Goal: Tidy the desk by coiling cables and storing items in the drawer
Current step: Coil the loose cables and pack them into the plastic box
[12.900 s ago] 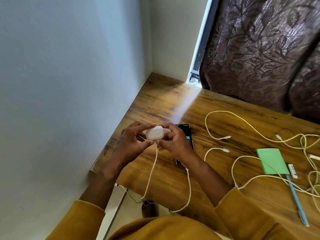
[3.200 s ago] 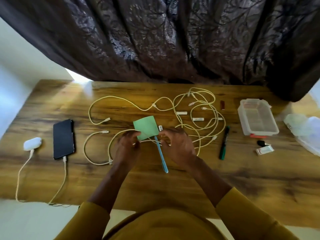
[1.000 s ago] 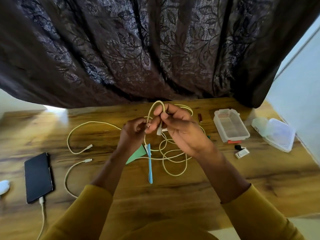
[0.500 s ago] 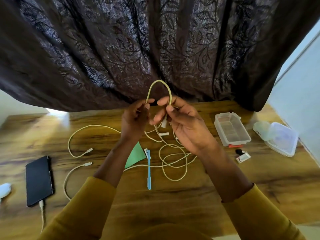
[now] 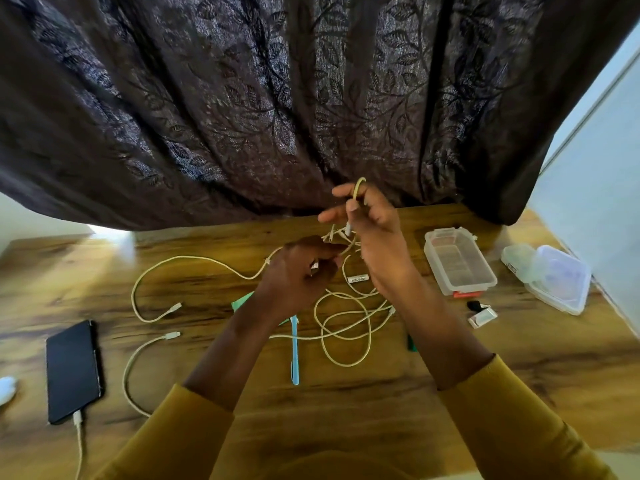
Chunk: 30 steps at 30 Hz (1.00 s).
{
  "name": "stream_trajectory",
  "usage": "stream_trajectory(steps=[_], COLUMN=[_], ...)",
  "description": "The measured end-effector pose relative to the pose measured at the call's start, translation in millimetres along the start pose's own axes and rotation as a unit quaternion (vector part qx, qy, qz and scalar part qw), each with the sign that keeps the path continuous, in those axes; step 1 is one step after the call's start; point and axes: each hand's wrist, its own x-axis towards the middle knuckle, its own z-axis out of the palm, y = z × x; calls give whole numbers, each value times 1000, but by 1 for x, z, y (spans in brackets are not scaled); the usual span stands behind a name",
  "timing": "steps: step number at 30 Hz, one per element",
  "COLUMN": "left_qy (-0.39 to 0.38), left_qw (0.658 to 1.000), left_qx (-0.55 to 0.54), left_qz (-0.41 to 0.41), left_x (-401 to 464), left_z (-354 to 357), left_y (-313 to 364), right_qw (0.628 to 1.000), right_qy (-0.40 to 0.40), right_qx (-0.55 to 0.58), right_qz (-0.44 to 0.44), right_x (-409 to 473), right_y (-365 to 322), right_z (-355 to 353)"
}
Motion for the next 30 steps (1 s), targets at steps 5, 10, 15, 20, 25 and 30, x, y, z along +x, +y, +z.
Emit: stream_trajectory(steps=[5,10,15,20,25,30], left_qy=[-31,-68,-71,-30,38,117], left_qw=[999,992,987,991,990,977], left_qx=[-16,-71,-16,-49,-103,-155], left_qz=[-16,-82,-145,-117,-86,-85], left_x=[1,-4,-7,-3,0,-6], left_z=[-13,-24,-40,-44,-41,-30], left_y=[10,-1,-22,-21,-16,-24], right_qw=[982,936,907,944,962,957], right_qy=[-28,-49,-102,-168,-208,-183], right_qx=[-184,-347,-407,-255,-47,166], right_qz=[-4,-27,36,129,171,150], right_x=[-11,-18,-27,-31,-27,-25], right_y=[23,37,41,35,23,10], right_z=[3,-4,-7,0,-1,-3])
